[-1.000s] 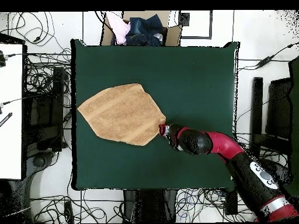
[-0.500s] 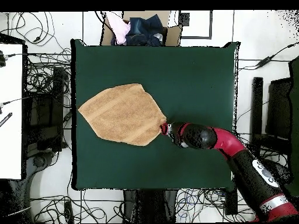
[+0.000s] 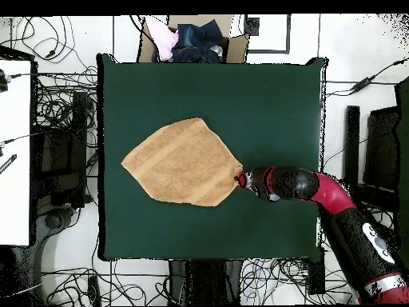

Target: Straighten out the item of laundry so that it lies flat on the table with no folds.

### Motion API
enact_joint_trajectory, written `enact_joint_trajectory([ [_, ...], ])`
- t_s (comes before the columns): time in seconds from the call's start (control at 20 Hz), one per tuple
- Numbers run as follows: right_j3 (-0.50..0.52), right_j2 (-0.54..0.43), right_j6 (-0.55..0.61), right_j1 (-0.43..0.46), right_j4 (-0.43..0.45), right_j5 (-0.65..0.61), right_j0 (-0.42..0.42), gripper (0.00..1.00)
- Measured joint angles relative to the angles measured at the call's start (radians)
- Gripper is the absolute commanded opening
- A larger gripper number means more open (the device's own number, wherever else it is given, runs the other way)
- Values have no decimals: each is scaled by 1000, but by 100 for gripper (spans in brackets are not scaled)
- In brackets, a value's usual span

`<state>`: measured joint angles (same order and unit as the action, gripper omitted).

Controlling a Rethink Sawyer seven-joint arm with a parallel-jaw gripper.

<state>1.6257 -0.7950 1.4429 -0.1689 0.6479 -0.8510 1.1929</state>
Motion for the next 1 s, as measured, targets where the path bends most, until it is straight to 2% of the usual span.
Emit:
enact_joint_trajectory([
  [0.2,-68,0,-134,1,-1,-109,25,0],
  [0.6,-181,1,-312,6,0,-231,45,0],
  [1.0,-272,1,-396,10,1,-290,46,0],
])
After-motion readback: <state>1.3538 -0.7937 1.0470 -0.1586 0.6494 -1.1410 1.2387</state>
